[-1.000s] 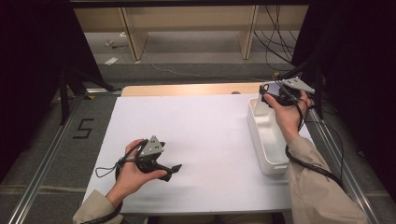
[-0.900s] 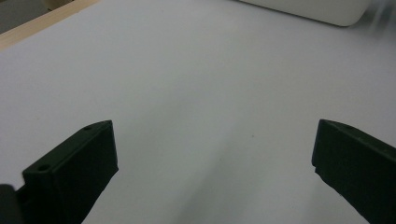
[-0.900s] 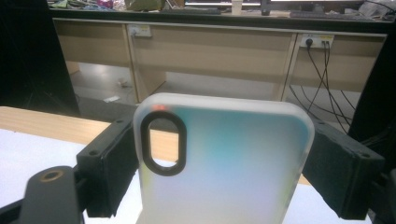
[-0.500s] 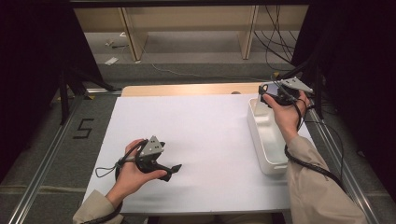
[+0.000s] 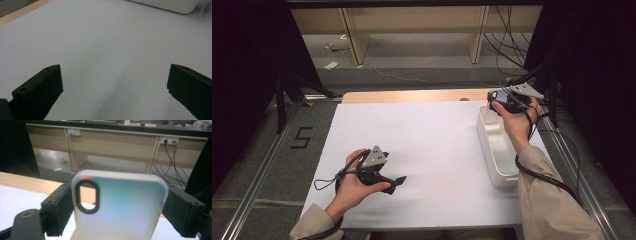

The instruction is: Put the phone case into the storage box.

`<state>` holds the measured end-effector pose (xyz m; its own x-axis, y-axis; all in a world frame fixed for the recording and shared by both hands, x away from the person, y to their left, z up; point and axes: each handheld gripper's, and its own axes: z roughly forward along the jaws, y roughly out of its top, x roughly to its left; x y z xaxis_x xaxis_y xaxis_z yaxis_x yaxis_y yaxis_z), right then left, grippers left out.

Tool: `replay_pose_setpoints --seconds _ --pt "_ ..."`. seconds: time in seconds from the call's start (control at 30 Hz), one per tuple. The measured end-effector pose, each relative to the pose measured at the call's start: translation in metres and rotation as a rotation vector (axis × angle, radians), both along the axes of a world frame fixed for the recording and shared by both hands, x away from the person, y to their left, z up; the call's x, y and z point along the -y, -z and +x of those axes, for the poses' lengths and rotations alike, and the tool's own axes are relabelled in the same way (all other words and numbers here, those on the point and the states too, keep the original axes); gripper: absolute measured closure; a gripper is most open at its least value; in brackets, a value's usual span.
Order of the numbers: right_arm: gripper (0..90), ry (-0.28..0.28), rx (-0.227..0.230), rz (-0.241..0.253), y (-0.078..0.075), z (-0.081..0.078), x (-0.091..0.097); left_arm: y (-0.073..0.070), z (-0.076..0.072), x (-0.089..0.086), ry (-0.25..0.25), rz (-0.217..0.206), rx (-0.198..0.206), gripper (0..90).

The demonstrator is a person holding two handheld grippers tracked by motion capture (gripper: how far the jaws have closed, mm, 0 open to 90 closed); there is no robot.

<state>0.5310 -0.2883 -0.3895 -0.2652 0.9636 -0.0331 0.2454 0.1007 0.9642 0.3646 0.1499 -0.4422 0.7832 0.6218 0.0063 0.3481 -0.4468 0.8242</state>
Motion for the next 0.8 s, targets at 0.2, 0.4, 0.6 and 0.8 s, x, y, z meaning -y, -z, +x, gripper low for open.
replay_pose_setpoints --seconds 0.2,0.4,0.6,0.8 --pt "17.7 -0.002 -0.003 -0.006 0.0015 0.0009 -0.001 0.0 -0.0001 0.0001 0.001 0.001 0.0 0.0" --pt "17.7 -0.006 -0.012 -0.011 0.0038 0.0021 -0.0029 0.0001 -0.0001 0.0 0.0 0.001 0.001 0.0" --pt "17.6 -0.008 -0.016 -0.014 0.0058 0.0034 -0.0044 0.0002 0.0 0.0 0.0 0.001 0.001 0.0" --pt "17.7 -0.007 -0.024 -0.018 0.0074 0.0044 -0.0052 0.0002 0.0 0.0 0.0 0.001 0.001 0.0"
